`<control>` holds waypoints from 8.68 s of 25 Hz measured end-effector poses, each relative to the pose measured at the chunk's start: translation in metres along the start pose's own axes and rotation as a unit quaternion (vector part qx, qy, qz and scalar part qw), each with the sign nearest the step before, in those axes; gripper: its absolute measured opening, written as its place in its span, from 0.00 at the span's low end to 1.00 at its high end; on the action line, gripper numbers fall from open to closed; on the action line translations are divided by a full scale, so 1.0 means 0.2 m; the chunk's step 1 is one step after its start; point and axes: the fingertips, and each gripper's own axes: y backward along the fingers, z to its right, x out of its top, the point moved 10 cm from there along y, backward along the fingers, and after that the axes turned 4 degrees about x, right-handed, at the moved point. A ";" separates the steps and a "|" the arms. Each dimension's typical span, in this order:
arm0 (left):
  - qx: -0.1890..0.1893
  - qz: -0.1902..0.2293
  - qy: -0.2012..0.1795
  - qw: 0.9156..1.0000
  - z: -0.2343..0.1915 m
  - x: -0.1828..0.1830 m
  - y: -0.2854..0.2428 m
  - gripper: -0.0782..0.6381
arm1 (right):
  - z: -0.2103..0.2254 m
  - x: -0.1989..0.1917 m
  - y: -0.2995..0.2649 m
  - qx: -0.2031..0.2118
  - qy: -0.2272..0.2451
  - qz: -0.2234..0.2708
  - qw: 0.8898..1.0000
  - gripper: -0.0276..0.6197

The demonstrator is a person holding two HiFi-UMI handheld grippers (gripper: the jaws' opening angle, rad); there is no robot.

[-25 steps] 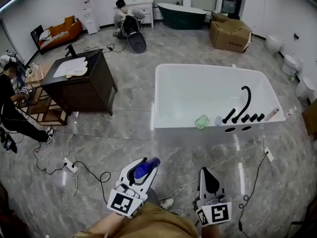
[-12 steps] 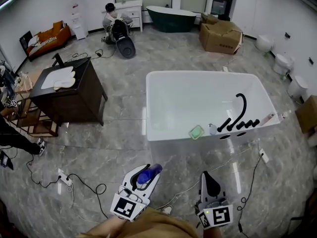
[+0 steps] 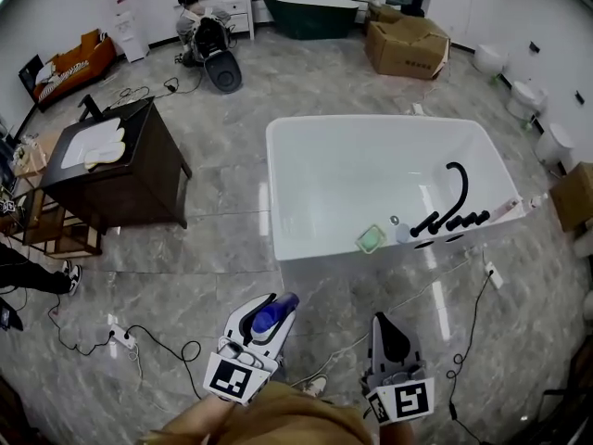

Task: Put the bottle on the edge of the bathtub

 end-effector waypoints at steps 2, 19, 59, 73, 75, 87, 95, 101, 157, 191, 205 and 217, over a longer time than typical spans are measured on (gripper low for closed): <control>-0.002 -0.006 -0.001 1.000 -0.04 -0.02 -0.04 0.33 | 0.00 0.00 -0.02 -0.004 0.001 -0.004 1.000 0.04; -0.034 -0.040 -0.010 0.999 -0.27 -0.25 -0.49 0.33 | 0.07 -0.12 -0.21 -0.039 -0.003 -0.053 0.998 0.04; -0.081 -0.085 -0.051 0.992 -0.55 -1.06 -1.34 0.33 | 0.27 -0.66 -0.62 -0.085 -0.069 -0.104 0.989 0.04; -0.090 -0.113 -0.045 0.988 -0.59 -1.30 -1.52 0.33 | 0.36 -0.90 -0.78 -0.087 -0.075 -0.109 0.987 0.04; -0.092 -0.115 -0.044 0.988 -0.59 -1.34 -1.54 0.33 | 0.37 -0.92 -0.80 -0.089 -0.077 -0.107 0.987 0.04; -0.106 -0.119 -0.049 0.986 -0.62 -1.48 -1.64 0.33 | 0.39 -1.04 -0.89 -0.094 -0.095 -0.117 0.984 0.04; -0.112 -0.122 -0.046 0.985 -0.63 -1.50 -1.66 0.33 | 0.39 -1.07 -0.93 -0.098 -0.094 -0.111 0.985 0.04; -0.116 -0.113 -0.046 0.986 -0.63 -1.51 -1.68 0.33 | 0.40 -1.10 -0.95 -0.100 -0.100 -0.120 0.983 0.04; -0.133 -0.092 -0.042 0.986 -0.65 -1.58 -1.70 0.45 | 0.40 -1.18 -0.95 -0.094 -0.131 -0.121 0.979 0.04; -0.044 -0.052 -0.061 0.996 -0.53 -1.25 -1.37 0.46 | 0.27 -0.92 -0.57 -0.067 -0.084 -0.089 0.990 0.04; 0.011 -0.075 -0.095 0.993 -0.40 -1.07 -1.18 0.23 | 0.27 -0.69 -0.33 -0.053 -0.062 -0.070 0.994 0.04; 0.023 -0.091 -0.090 0.992 -0.30 -0.89 -1.04 0.12 | 0.30 -0.56 -0.11 -0.068 -0.067 -0.054 0.994 0.04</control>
